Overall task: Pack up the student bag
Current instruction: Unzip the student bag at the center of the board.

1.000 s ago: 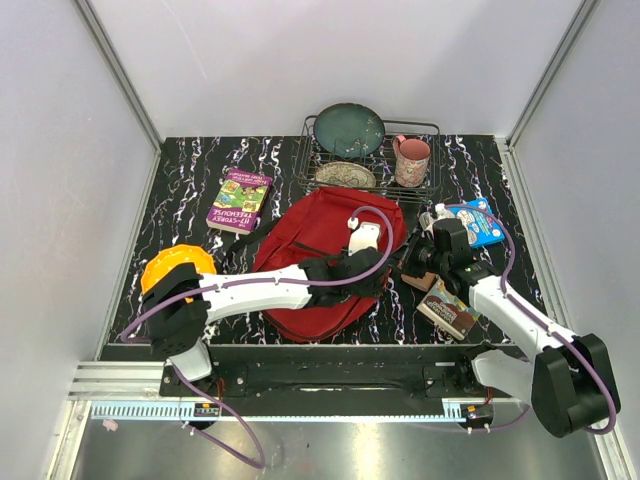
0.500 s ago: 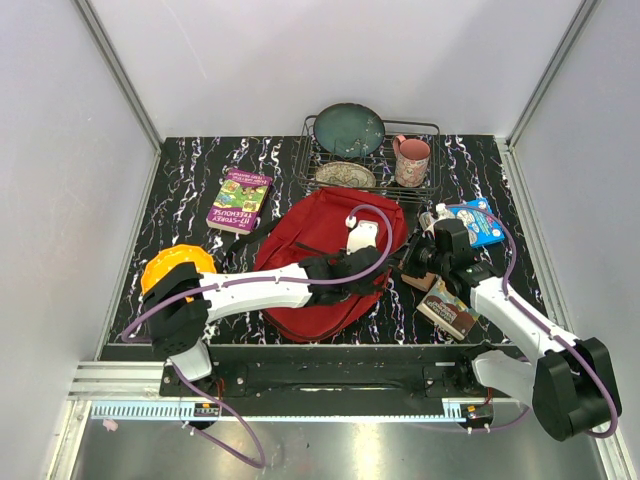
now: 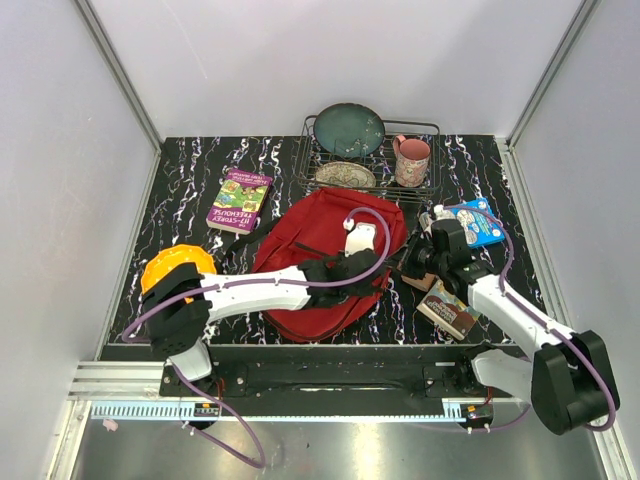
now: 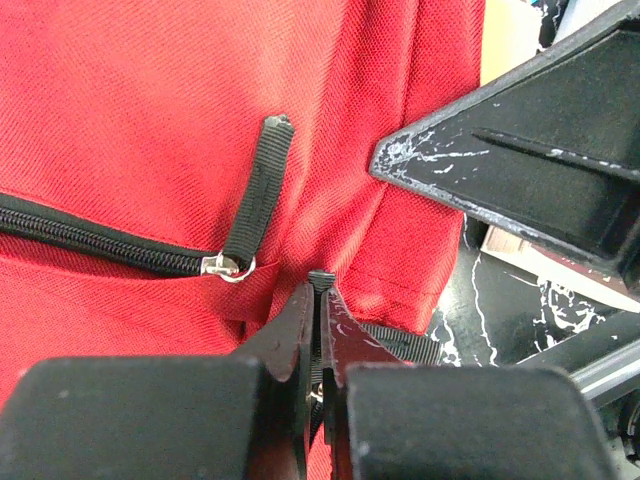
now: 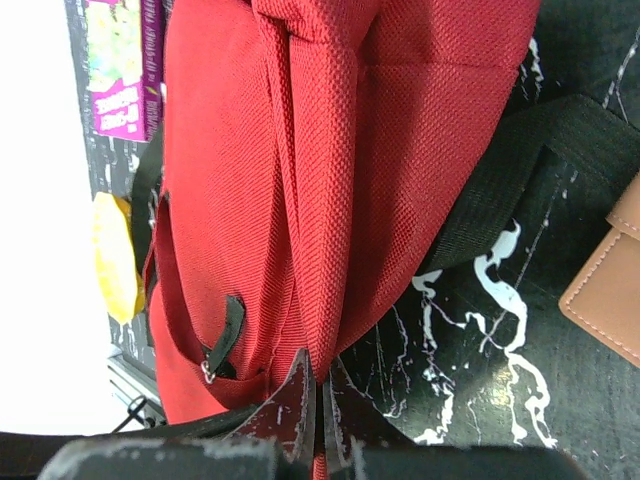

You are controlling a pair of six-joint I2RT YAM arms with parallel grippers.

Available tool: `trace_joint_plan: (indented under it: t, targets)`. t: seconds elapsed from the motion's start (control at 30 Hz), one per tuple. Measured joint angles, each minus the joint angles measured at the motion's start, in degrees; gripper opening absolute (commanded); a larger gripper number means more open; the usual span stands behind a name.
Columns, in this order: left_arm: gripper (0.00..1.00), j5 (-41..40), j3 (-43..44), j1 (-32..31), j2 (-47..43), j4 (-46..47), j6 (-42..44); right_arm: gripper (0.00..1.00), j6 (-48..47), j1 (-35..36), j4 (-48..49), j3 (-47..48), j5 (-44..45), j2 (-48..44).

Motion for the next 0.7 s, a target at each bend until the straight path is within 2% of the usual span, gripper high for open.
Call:
trace_joint_plan:
  t: [0.17,0.4,0.7]
  targets:
    - [0.0,0.28,-4.81,-0.02,-2.49,2.4,-0.04,0.0,0.33,0.59,-0.11,0.37,2.54,4.39]
    - [0.0,1.79,-14.34,-0.26,-11.65,3.5,-0.2,0.0,1.73,0.76,-0.31,2.89,7.19,10.36]
    - [0.0,4.9,-22.51,-0.81,-22.34,5.46,-0.44,0.0,3.69,0.24,0.28,5.11,9.97,16.52]
